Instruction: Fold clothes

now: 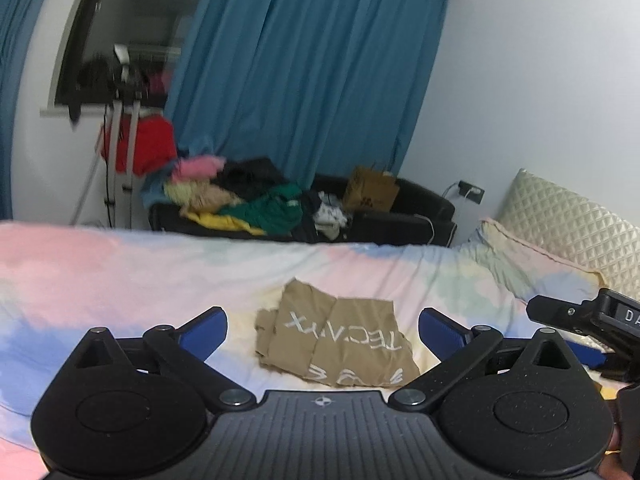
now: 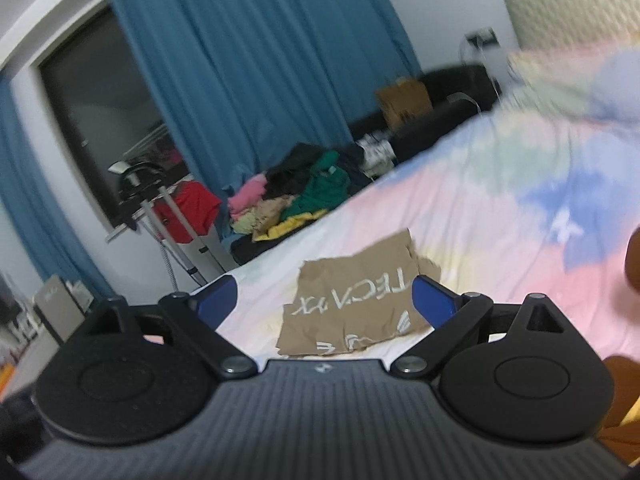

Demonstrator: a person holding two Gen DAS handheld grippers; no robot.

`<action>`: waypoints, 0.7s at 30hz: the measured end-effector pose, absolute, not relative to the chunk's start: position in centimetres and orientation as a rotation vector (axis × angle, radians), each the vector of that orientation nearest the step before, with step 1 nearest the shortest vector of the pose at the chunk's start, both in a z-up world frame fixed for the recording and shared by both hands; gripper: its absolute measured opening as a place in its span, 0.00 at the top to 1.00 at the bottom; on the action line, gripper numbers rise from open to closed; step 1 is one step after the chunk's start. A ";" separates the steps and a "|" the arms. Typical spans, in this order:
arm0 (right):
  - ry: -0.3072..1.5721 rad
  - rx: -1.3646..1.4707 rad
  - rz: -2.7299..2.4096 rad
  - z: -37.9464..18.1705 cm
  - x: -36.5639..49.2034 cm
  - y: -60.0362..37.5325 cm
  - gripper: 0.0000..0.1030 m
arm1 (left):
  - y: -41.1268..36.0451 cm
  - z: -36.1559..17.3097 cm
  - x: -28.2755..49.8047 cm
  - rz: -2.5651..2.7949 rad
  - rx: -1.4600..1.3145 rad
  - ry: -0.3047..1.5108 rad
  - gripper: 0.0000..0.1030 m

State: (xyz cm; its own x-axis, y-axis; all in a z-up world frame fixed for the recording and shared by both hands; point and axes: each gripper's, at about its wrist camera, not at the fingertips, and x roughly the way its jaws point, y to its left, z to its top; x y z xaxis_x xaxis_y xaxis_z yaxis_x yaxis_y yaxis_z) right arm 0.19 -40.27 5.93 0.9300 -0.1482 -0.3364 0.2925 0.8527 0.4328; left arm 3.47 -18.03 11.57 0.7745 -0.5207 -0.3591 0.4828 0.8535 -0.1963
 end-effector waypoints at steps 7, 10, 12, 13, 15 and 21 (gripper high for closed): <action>0.216 0.368 -0.220 6.3 -3.0 -36.7 0.07 | -15.7 12.6 -1.3 -0.492 -0.001 0.315 0.00; 0.185 0.304 -0.217 5.9 -4.1 -35.1 0.07 | -14.7 12.2 -2.9 -0.494 0.014 0.285 0.00; 0.163 0.258 -0.221 5.4 -4.7 -34.0 0.07 | -14.1 11.6 -3.5 -0.507 0.012 0.284 0.00; 0.158 0.243 -0.224 5.1 -5.0 -33.6 0.07 | -13.8 11.2 -3.7 -0.516 0.005 0.287 0.00; 0.149 0.230 -0.232 4.5 -5.4 -32.9 0.07 | -13.3 10.4 -3.9 -0.523 0.001 0.294 0.00; 0.150 0.206 -0.251 2.3 -5.0 -31.5 0.07 | -12.3 8.7 -3.9 -0.515 0.019 0.298 0.00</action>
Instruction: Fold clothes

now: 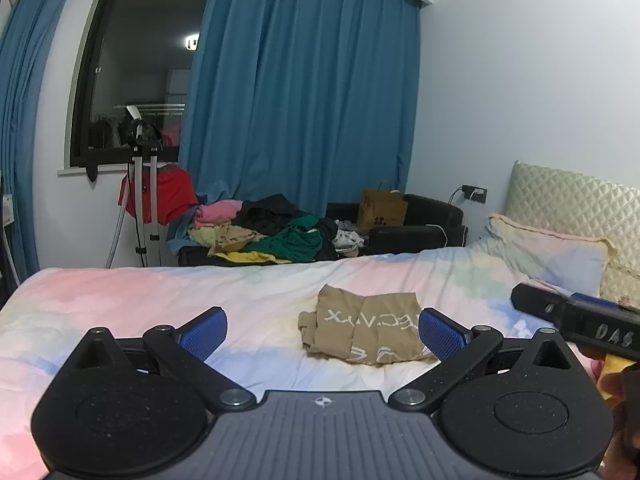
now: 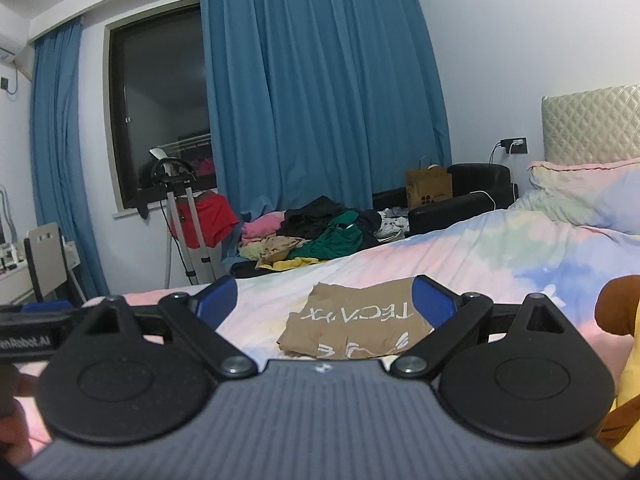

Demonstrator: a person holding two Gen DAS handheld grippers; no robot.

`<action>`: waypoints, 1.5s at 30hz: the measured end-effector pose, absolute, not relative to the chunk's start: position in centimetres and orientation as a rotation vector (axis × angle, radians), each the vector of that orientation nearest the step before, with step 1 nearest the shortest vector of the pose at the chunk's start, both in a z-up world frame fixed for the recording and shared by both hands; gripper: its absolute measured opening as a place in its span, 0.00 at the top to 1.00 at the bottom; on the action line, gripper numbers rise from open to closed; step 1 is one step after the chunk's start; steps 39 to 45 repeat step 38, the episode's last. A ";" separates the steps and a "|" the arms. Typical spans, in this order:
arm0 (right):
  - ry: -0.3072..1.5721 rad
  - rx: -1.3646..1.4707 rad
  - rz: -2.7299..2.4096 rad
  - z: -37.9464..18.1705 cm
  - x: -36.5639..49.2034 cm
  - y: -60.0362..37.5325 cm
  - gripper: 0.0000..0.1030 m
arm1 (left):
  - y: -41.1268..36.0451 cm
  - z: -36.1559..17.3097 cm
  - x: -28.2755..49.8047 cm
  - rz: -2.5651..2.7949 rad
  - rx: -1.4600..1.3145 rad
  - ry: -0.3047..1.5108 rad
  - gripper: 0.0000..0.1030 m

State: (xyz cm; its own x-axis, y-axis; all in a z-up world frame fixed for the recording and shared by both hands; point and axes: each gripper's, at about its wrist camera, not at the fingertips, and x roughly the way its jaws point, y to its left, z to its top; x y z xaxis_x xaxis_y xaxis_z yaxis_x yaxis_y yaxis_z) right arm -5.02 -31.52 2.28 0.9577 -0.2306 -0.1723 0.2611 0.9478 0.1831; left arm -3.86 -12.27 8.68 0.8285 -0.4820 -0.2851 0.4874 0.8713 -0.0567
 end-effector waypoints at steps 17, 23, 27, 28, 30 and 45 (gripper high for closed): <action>0.230 0.162 -0.310 -1.5 -2.9 -30.0 0.07 | -11.3 4.8 -2.0 -0.486 0.020 0.358 0.00; 0.241 0.178 -0.307 -1.6 -3.0 -30.2 0.07 | -11.2 4.8 -1.9 -0.473 0.011 0.364 0.00; 0.244 0.168 -0.312 -1.6 -3.0 -29.8 0.07 | -11.2 4.7 -1.9 -0.474 0.016 0.368 0.00; 0.244 0.165 -0.313 -1.6 -3.1 -29.8 0.07 | -11.2 4.6 -1.9 -0.474 0.014 0.372 0.00; 0.245 0.167 -0.315 -1.6 -3.1 -29.8 0.07 | -11.2 4.6 -1.8 -0.473 0.009 0.377 0.00; 0.252 0.179 -0.319 -1.5 -3.2 -30.0 0.07 | -11.0 4.8 -2.0 -0.459 0.007 0.382 0.00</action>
